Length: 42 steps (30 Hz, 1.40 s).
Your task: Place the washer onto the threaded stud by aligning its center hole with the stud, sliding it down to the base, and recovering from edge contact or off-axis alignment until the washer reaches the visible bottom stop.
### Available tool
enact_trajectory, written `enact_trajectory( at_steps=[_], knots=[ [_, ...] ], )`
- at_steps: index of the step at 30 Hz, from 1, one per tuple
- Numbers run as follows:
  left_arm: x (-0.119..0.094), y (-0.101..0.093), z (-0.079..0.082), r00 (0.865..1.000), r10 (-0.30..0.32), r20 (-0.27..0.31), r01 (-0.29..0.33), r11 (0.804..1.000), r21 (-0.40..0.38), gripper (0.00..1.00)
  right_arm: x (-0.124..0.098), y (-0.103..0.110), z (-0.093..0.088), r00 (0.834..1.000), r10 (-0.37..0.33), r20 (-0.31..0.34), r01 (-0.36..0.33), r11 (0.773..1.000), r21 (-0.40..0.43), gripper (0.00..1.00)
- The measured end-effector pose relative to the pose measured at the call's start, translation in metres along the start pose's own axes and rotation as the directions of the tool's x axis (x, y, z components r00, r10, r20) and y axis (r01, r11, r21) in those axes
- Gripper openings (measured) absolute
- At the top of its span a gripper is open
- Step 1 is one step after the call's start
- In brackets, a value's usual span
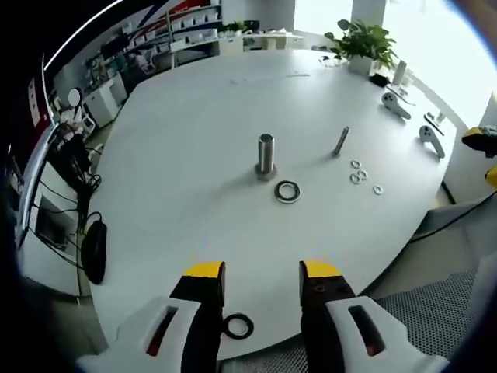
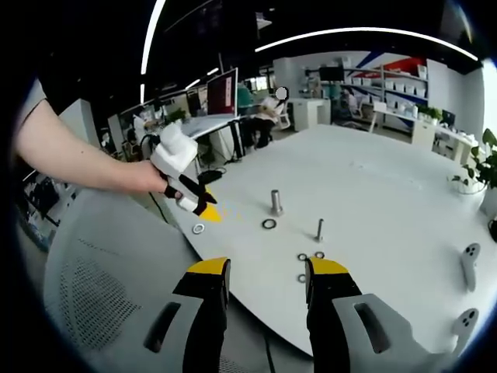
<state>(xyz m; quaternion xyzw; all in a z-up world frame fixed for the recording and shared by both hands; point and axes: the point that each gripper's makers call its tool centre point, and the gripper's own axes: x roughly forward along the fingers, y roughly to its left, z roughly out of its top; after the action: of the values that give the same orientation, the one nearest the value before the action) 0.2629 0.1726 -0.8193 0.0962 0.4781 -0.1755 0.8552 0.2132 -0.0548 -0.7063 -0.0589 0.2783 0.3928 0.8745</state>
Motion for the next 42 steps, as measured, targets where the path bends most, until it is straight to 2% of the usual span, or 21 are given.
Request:
enact_trajectory(
  at_steps=[4,11,16,19,21,25,29,32,33,34,35,38,42],
  knots=[
    [0.004,0.006,-0.008,0.999,0.006,-0.032,-0.006,1.0,0.011,0.38,0.001,0.001,-0.001,1.0,0.003,-0.006,-0.003,1.0,-0.002,0.41],
    [0.004,0.015,-0.033,0.994,0.011,-0.107,-0.012,1.0,-0.003,0.38,0.0,-0.001,0.0,1.0,-0.006,-0.001,0.006,1.0,0.001,0.41],
    [0.008,0.015,-0.059,0.978,-0.003,-0.211,0.003,1.0,0.001,0.39,-0.001,-0.003,0.002,1.0,-0.017,0.012,0.017,1.0,0.005,0.41],
    [0.013,0.01,-0.062,0.974,-0.024,-0.225,0.025,1.0,0.003,0.39,-0.001,-0.003,0.001,1.0,-0.017,0.007,0.017,1.0,0.007,0.41],
    [0.014,0.01,-0.071,0.959,-0.017,-0.282,0.033,0.998,0.052,0.39,-0.001,-0.004,0.001,1.0,-0.02,0.007,0.02,1.0,0.002,0.41],
    [0.013,0.017,-0.072,0.957,0.005,-0.29,0.015,0.998,0.066,0.4,-0.001,-0.005,0.002,1.0,-0.026,0.011,0.026,1.0,0.007,0.41],
    [0.012,0.024,-0.076,0.952,0.002,-0.307,-0.001,1.0,0.003,0.39,-0.001,-0.004,0.001,1.0,-0.021,0.007,0.021,1.0,0.002,0.41],
    [0.013,0.02,-0.094,0.93,-0.005,-0.368,0.008,1.0,0.006,0.4,-0.001,-0.005,0.002,1.0,-0.025,0.011,0.025,1.0,0.0,0.41],
    [0.015,0.023,-0.084,0.948,0.009,-0.317,0.005,0.999,0.043,0.39,-0.001,-0.005,0.002,1.0,-0.026,0.013,0.026,1.0,0.003,0.41],
    [0.013,0.022,-0.087,0.939,0.003,-0.344,-0.006,1.0,-0.007,0.39,-0.001,-0.005,0.002,1.0,-0.026,0.013,0.026,1.0,0.004,0.41],
    [0.013,0.022,-0.086,0.939,0.004,-0.343,-0.01,1.0,-0.013,0.39,-0.001,-0.005,0.002,1.0,-0.026,0.012,0.026,1.0,0.004,0.41],
    [0.013,0.023,-0.088,0.94,0.0,-0.342,-0.002,1.0,-0.006,0.38,-0.001,-0.004,0.001,1.0,-0.021,0.009,0.021,1.0,0.001,0.41],
    [0.012,0.024,-0.088,0.933,-0.001,-0.36,0.004,1.0,0.008,0.37,-0.001,-0.005,0.002,1.0,-0.023,0.013,0.023,1.0,0.003,0.41]
  ],
)
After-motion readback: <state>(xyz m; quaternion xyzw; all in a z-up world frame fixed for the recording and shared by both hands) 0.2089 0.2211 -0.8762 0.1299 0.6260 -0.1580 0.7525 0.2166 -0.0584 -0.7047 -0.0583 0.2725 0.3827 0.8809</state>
